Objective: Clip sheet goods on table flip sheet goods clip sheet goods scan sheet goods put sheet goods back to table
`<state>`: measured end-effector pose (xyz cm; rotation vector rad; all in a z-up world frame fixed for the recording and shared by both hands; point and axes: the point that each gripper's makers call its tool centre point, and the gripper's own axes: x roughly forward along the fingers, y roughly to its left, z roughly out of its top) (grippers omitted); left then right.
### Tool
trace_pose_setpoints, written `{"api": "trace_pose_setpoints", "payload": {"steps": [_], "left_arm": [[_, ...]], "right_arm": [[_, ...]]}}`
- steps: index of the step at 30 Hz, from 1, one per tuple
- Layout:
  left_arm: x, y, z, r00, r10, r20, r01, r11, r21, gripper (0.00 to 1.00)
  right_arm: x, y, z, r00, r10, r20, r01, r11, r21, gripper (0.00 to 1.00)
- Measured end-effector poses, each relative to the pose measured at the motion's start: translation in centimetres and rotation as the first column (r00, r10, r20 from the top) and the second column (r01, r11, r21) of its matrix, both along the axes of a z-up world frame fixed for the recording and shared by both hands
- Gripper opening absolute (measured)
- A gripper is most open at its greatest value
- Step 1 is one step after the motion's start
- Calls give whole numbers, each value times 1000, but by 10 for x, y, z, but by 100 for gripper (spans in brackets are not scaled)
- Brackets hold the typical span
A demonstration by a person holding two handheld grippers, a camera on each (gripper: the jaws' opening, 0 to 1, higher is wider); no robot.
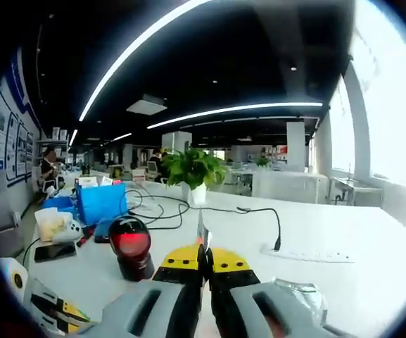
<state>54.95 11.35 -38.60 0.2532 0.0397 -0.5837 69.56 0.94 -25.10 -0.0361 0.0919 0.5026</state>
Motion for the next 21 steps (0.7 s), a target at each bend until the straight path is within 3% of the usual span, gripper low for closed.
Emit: {"api": "trace_pose_setpoints", "payload": {"steps": [14, 21], "left_arm": [[-2, -1, 1, 1000, -7, 2, 7, 1000, -2, 4], [-2, -2, 1, 1000, -9, 4, 9, 1000, 1, 4]], "right_arm": [[21, 5, -16, 994, -90, -64, 97, 988, 119, 0], [28, 8, -13, 988, -121, -91, 139, 964, 226, 0]]}}
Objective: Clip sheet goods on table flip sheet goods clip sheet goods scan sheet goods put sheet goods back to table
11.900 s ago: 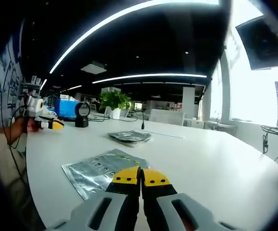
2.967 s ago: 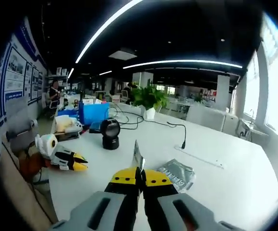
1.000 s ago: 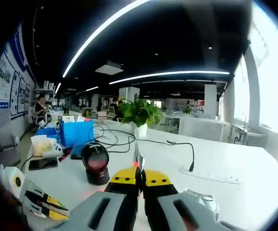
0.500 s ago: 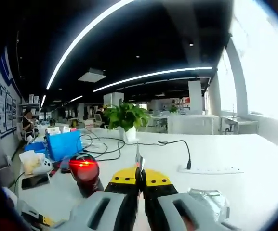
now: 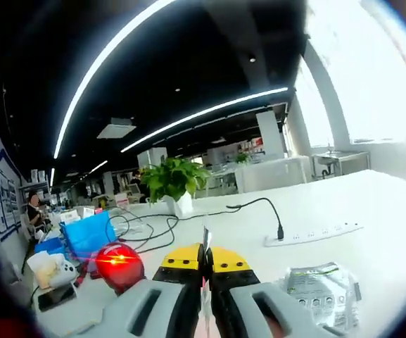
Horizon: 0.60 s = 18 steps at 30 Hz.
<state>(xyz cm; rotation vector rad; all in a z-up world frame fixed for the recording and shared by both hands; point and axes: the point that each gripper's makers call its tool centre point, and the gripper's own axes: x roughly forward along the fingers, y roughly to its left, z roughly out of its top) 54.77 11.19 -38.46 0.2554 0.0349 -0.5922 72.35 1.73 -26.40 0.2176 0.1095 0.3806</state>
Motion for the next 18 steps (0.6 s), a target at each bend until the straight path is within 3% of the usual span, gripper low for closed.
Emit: {"api": "trace_pose_setpoints", "payload": {"steps": [12, 18], "left_arm": [[-1, -1, 1, 1000, -4, 4, 4, 1000, 4, 4], [-1, -1, 0, 1000, -3, 4, 3, 1000, 7, 4]], "right_arm": [[-2, 5, 3, 1000, -5, 13, 5, 1000, -7, 0], [-2, 4, 4, 1000, 6, 30, -4, 998, -63, 0]]}}
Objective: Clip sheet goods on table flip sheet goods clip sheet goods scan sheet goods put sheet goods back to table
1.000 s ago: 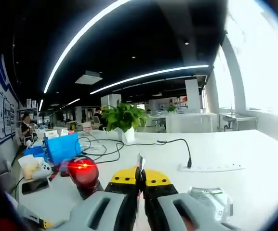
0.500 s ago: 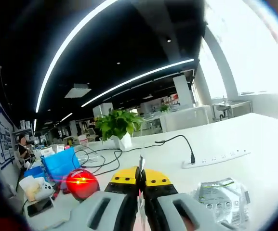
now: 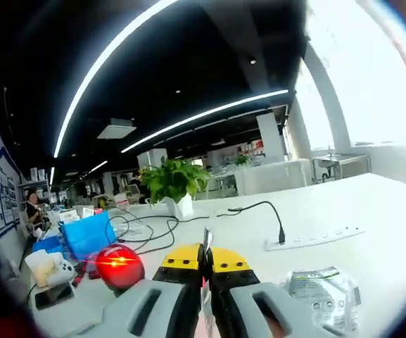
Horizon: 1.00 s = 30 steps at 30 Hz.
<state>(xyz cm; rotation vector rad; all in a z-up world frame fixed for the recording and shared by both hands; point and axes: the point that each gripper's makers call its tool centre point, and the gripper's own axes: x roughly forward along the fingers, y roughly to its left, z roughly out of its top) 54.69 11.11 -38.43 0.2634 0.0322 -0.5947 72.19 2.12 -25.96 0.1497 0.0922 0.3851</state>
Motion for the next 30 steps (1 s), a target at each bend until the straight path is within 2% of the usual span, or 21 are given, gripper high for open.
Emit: {"api": "trace_pose_setpoints", "payload": {"steps": [5, 16, 20, 23, 30], "left_arm": [[0, 0, -1, 1000, 0, 1, 0, 1000, 3, 4], [2, 0, -3, 1000, 3, 6, -3, 1000, 16, 4], [2, 0, -5, 1000, 7, 15, -8, 999, 37, 4], [2, 0, -5, 1000, 9, 15, -9, 999, 40, 4], [2, 0, -6, 1000, 7, 16, -7, 999, 46, 4]], "right_arm": [[-6, -2, 5, 999, 14, 34, -12, 998, -64, 0], [-15, -7, 8, 995, 84, 57, -74, 985, -155, 0], [-22, -11, 13, 988, 123, 94, -98, 968, -232, 0], [-27, -17, 19, 984, 136, 113, -104, 962, -254, 0], [-36, -35, 28, 978, 178, 112, -138, 945, -297, 0]]}}
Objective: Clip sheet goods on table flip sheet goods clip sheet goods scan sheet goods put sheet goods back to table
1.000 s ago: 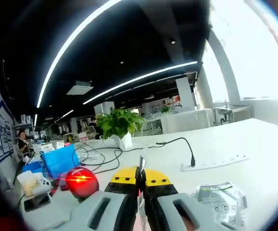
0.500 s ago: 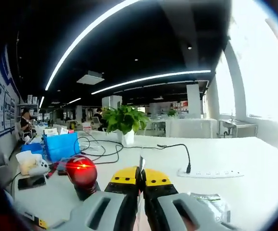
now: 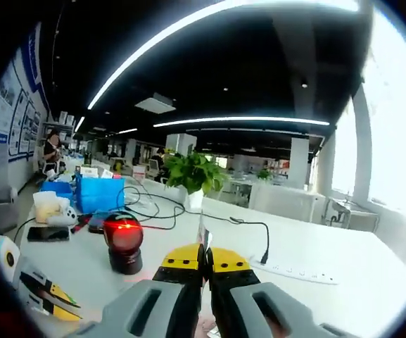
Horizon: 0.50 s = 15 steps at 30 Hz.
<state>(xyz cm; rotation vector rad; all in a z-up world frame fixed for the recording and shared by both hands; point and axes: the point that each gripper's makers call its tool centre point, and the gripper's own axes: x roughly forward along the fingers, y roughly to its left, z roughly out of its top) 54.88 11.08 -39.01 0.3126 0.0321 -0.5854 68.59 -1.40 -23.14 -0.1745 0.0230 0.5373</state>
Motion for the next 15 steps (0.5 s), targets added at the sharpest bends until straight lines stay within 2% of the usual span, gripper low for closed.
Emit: {"api": "trace_pose_setpoints", "payload": {"steps": [15], "left_arm": [[0, 0, 0, 1000, 2, 2, -2, 1000, 10, 4]], "right_arm": [[-5, -46, -6, 999, 1, -37, -4, 996, -87, 0]]}}
